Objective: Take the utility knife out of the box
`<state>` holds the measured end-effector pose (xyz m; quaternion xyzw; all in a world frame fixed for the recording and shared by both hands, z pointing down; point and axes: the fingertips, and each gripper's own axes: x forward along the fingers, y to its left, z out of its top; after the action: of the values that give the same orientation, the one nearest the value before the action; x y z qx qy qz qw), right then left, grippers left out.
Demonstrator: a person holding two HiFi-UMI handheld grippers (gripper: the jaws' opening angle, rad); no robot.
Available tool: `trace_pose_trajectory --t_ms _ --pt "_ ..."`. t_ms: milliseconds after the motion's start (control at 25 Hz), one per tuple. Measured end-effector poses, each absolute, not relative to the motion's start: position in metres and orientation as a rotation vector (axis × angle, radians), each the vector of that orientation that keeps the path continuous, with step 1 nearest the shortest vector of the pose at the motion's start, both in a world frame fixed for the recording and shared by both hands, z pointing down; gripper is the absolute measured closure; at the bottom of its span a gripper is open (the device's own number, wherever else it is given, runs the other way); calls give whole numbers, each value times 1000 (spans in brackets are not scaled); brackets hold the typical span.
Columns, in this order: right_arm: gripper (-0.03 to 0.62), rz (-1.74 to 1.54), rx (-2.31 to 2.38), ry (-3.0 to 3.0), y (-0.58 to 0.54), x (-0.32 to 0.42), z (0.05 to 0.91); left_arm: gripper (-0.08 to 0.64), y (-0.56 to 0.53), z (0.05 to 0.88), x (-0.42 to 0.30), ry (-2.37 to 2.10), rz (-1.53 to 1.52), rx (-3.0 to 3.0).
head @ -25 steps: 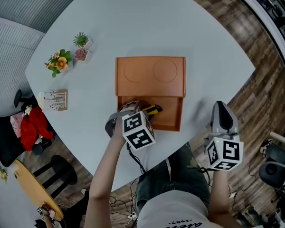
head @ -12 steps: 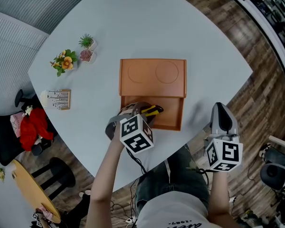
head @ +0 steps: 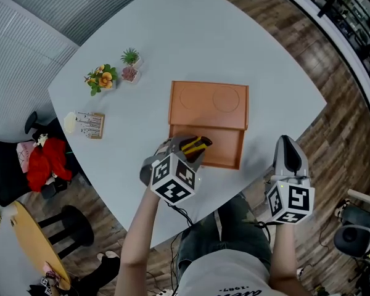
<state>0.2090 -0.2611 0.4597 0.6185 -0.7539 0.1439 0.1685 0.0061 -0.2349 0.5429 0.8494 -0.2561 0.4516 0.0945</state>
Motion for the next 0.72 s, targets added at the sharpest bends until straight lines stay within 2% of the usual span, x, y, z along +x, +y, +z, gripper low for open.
trace_pose_trajectory --t_ms 720 --pt "557 228 1781 -2276 -265 173 388 414 -248 430 -24 -1265 856 2570"
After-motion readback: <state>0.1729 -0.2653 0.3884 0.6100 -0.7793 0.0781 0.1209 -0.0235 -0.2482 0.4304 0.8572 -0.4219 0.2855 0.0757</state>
